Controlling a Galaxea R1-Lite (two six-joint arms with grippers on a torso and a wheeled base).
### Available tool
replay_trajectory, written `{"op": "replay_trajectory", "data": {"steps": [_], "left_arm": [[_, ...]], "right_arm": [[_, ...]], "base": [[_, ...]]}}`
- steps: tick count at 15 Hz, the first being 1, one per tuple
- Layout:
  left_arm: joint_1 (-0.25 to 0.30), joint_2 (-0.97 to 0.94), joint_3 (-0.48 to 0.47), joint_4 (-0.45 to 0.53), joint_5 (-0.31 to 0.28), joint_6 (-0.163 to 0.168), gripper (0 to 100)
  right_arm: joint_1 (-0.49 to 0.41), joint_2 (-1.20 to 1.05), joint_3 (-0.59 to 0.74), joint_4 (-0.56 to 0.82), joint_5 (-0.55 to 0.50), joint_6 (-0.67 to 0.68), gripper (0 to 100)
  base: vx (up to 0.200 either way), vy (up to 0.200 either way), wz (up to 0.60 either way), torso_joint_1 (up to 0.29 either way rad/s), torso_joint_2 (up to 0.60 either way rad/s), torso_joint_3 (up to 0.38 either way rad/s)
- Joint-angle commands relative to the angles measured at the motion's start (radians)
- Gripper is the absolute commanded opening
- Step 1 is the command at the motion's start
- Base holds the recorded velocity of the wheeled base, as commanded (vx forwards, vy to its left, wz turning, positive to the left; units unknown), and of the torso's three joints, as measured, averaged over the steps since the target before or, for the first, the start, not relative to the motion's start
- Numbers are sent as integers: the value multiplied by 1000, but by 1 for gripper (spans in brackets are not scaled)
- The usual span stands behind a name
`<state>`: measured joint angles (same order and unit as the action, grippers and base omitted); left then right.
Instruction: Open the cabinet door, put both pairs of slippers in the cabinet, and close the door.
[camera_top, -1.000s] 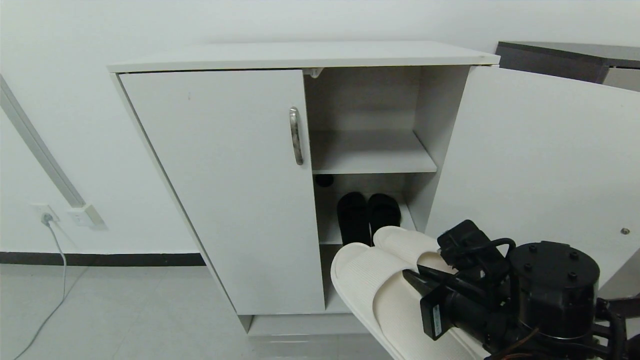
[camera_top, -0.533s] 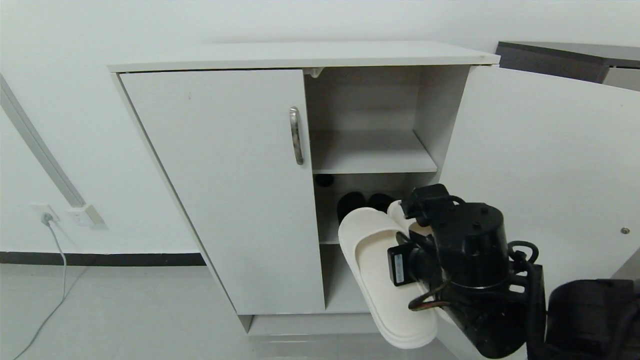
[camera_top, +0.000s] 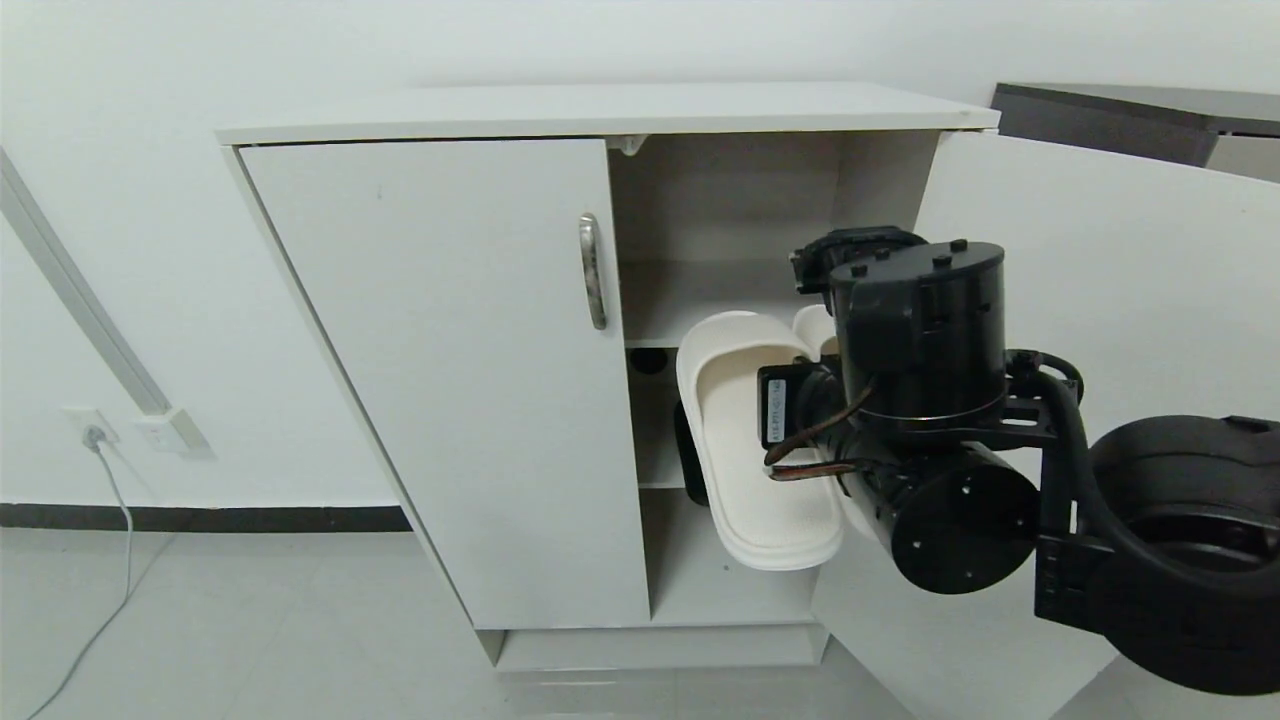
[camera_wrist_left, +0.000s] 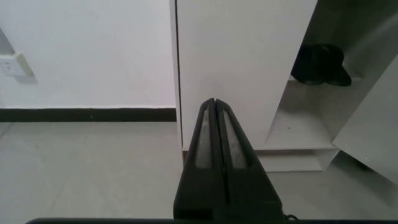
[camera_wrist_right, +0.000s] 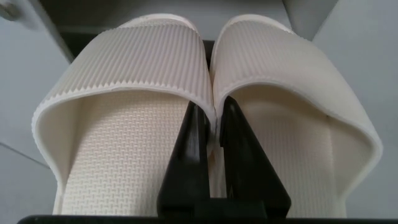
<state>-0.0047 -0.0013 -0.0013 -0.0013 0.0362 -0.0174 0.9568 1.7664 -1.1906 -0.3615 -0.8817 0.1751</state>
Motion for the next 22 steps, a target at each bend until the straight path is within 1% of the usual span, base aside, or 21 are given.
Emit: {"op": "replay_trajectory", "data": {"steps": [1, 8, 10, 19, 20, 22], "left_arm": [[0, 1, 0, 0, 1, 1, 0], [0, 1, 0, 0, -1, 1, 0], [0, 1, 1, 0, -1, 5, 0], [0, 1, 1, 0, -1, 4, 0], [0, 1, 1, 0, -1, 2, 0], [0, 1, 1, 0, -1, 1, 0]], "right_arm": [[8, 2, -33, 3, 3, -3, 0], [-1, 38, -33, -1, 12, 3, 0], [-6, 36, -33, -2, 23, 3, 0], [-20, 38, -15, -4, 24, 0, 0], [-21, 38, -10, -7, 27, -3, 0], [-27, 39, -17, -4, 81, -8, 0]], "base": [[0, 0, 0, 0, 0, 0], [0, 0, 0, 0, 0, 0], [200, 0, 0, 2, 2, 5], [200, 0, 0, 1, 3, 6], [0, 0, 0, 0, 0, 0], [0, 0, 0, 0, 0, 0]]}}
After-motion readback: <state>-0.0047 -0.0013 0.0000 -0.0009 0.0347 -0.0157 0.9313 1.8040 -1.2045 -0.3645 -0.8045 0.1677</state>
